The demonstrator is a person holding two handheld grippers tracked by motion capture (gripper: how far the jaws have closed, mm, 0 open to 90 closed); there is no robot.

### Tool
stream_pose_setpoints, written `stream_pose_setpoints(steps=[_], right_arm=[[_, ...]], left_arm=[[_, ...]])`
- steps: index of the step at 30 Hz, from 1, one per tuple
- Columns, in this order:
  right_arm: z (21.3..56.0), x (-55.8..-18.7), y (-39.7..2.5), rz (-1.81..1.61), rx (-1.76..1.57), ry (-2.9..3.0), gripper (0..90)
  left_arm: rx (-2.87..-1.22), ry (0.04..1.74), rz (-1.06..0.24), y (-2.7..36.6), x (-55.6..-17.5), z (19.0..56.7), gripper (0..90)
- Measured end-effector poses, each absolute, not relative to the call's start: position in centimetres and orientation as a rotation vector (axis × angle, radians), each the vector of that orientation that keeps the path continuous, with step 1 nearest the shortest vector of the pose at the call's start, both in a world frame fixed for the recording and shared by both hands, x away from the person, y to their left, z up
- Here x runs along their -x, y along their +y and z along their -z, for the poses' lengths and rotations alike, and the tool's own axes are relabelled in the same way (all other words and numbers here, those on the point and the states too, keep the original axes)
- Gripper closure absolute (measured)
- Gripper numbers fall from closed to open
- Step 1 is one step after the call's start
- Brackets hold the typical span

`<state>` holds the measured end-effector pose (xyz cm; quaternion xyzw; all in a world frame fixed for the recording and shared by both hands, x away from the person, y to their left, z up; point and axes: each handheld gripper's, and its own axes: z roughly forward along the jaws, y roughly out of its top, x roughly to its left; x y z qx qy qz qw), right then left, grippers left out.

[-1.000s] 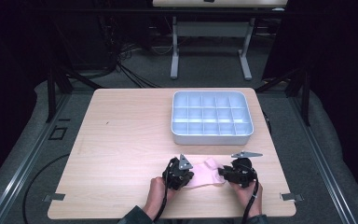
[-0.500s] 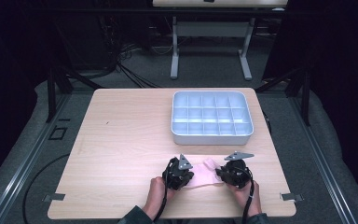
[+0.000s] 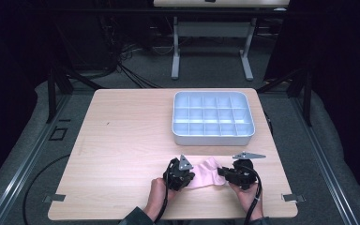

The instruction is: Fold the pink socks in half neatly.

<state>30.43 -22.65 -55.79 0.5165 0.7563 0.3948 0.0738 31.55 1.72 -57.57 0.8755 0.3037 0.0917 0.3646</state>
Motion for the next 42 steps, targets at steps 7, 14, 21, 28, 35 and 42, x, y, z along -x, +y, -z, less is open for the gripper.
stream_pose_setpoints(steps=[7, 14, 21, 28, 35, 42], right_arm=[[54.4, -30.0, -21.7, -1.211, -1.525, 2.271, 82.9], [53.3, -29.8, -20.4, -1.211, -1.505, 2.291, 82.1], [53.6, -30.2, -19.3, -1.15, -1.512, 2.293, 81.5], [53.3, -30.2, -19.7, -1.151, -1.527, 2.278, 81.7], [53.2, -30.1, -19.5, -1.151, -1.521, 2.272, 81.7], [52.8, -29.8, -19.3, -1.142, -1.503, 2.27, 81.6]], left_arm=[[-2.244, 0.783, -0.231, 1.8, -31.6, 57.6, 89.9], [-2.239, 0.787, -0.226, 1.8, -31.7, 57.6, 89.8], [-2.231, 0.784, -0.198, 1.9, -31.9, 57.5, 79.7], [-2.166, 0.787, -0.179, 3.0, -31.7, 56.5, 70.7], [-2.093, 0.884, -0.262, 5.7, -31.3, 55.5, 33.3], [-2.06, 0.995, -0.366, 8.6, -30.8, 56.3, 27.2]])
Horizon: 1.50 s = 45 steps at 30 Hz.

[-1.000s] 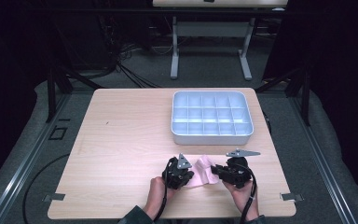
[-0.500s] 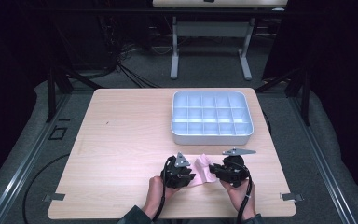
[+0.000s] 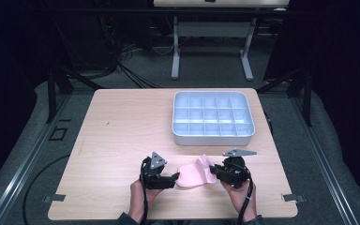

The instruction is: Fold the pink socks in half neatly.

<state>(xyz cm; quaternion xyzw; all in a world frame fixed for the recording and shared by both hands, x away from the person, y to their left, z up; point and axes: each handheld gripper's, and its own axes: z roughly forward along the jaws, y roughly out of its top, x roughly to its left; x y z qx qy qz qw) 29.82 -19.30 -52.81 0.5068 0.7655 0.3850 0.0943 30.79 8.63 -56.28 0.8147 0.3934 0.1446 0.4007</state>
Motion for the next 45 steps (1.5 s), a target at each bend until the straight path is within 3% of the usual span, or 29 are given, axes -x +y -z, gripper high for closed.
stream_pose_setpoints(steps=[4, 5, 6, 8, 9, 12, 18, 45], right_arm=[[52.7, -29.8, -19.3, -1.135, -1.5, 2.267, 81.5], [52.7, -29.7, -19.2, -1.13, -1.495, 2.265, 81.5], [52.7, -29.6, -19.1, -1.12, -1.493, 2.264, 81.5], [52.7, -29.6, -19.0, -1.12, -1.487, 2.263, 81.5], [52.6, -29.5, -19.0, -1.104, -1.484, 2.26, 81.5], [52.6, -29.5, -18.9, -1.099, -1.48, 2.255, 81.5], [52.5, -29.4, -18.6, -1.1, -1.468, 2.262, 81.5], [52.9, -30.1, -12.8, -1.089, -1.38, 2.416, 78.6]], left_arm=[[-2.051, 0.989, -0.338, 8.8, -30.5, 56.9, 37.7], [-2.042, 0.966, -0.334, 8.7, -30.4, 56.9, 43.3], [-2.052, 0.912, -0.321, 8.4, -30.1, 56.8, 57.4], [-2.051, 0.894, -0.316, 8.2, -29.9, 56.8, 61.1], [-2.052, 0.859, -0.297, 8.0, -29.7, 56.8, 71.6], [-2.005, 0.798, -0.31, 8.1, -29.1, 56.4, 75.7], [-2.128, 0.826, -0.284, 7.3, -29.8, 57.6, 89.2], [-2.127, 0.84, -0.237, 7.5, -30.3, 58.4, 90.0]])
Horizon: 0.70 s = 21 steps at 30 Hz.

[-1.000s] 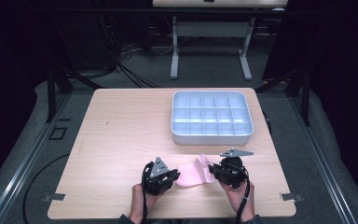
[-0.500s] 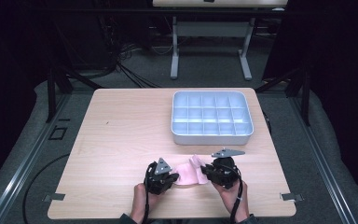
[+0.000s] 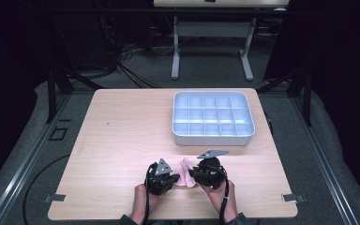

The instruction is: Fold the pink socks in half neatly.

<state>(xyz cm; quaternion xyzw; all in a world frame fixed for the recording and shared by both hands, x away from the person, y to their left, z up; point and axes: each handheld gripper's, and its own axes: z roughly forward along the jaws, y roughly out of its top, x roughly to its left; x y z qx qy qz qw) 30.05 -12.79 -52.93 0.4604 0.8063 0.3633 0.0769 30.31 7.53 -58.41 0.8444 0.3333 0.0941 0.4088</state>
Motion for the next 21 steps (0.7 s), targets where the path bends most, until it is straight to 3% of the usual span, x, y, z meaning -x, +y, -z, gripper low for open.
stream_pose_setpoints(steps=[3, 9, 21], right_arm=[[53.4, -30.5, -12.1, -1.135, -1.361, 2.452, 65.9], [52.7, -30.4, -13.7, -1.303, -1.326, 2.443, 56.2], [54.9, -32.0, -16.1, -1.17, -1.446, 2.348, 72.8]], left_arm=[[-2.129, 0.835, -0.231, 7.7, -30.4, 58.4, 90.0], [-2.126, 0.837, -0.228, 7.7, -30.4, 58.4, 89.9], [-2.12, 0.849, -0.224, 7.8, -30.5, 58.4, 89.9]])
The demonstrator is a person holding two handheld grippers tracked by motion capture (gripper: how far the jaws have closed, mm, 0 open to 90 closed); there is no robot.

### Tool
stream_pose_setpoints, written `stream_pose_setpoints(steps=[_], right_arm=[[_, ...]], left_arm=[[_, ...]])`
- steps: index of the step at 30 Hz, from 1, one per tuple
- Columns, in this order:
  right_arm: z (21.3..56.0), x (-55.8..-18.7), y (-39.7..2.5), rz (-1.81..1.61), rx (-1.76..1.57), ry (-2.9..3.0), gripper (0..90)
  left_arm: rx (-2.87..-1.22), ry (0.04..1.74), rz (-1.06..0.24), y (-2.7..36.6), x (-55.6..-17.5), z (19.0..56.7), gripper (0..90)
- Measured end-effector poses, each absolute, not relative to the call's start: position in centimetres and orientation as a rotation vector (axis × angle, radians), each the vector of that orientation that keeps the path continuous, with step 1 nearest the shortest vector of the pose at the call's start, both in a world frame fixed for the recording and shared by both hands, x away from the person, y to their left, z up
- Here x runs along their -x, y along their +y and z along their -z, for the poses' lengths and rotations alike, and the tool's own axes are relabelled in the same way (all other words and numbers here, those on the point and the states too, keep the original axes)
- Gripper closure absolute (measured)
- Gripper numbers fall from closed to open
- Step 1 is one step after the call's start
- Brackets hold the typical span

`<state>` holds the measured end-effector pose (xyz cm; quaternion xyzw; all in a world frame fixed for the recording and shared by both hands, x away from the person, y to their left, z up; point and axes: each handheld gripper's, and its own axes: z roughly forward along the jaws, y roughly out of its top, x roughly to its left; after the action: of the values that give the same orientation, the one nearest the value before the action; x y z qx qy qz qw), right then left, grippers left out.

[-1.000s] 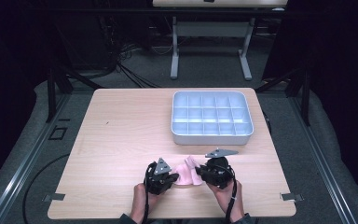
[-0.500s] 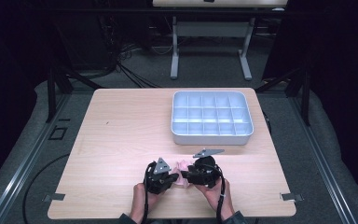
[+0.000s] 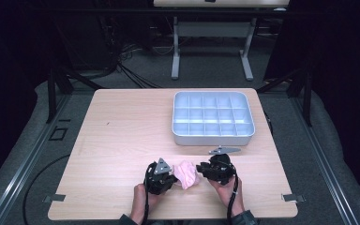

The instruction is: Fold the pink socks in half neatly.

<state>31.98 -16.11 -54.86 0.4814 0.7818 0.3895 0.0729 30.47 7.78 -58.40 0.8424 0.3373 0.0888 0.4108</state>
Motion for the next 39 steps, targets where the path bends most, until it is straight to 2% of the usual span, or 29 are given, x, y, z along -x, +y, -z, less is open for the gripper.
stream_pose_setpoints(steps=[9, 13, 16, 18, 20, 24, 32, 34, 35, 39], right_arm=[[54.5, -31.3, -14.3, -1.251, -1.363, 2.46, 77.2], [54.0, -31.0, -12.9, -1.304, -1.248, 2.527, 71.7], [53.5, -30.9, -13.3, -1.342, -1.221, 2.491, 70.5], [53.0, -31.1, -15.2, -1.426, -1.3, 2.362, 70.4], [53.2, -31.5, -15.8, -1.334, -1.338, 2.347, 70.3], [55.1, -31.8, -14.3, -1.131, -1.293, 2.443, 71.2], [57.0, -31.7, -12.7, -1.018, -1.233, 2.471, 72.8], [56.9, -31.6, -12.7, -1.007, -1.233, 2.464, 72.7], [57.0, -31.5, -12.7, -0.996, -1.237, 2.461, 72.7], [57.0, -31.3, -13.0, -0.992, -1.248, 2.448, 72.0]], left_arm=[[-2.125, 0.843, -0.227, 7.8, -30.5, 58.4, 89.8], [-2.122, 0.847, -0.223, 7.8, -30.5, 58.4, 89.8], [-2.125, 0.843, -0.229, 7.8, -30.5, 58.4, 89.5], [-2.121, 0.847, -0.226, 7.8, -30.5, 58.4, 89.2], [-2.119, 0.848, -0.224, 7.8, -30.5, 58.4, 87.3], [-2.102, 0.853, -0.209, 7.9, -30.6, 58.2, 75.3], [-2.048, 0.9, -0.24, 10.0, -30.2, 56.9, 49.8], [-2.035, 0.919, -0.255, 10.5, -30.1, 56.6, 48.8], [-2.015, 0.937, -0.264, 10.8, -29.9, 56.5, 44.2], [-1.935, 0.959, -0.327, 11.9, -29.0, 54.2, 38.2]])
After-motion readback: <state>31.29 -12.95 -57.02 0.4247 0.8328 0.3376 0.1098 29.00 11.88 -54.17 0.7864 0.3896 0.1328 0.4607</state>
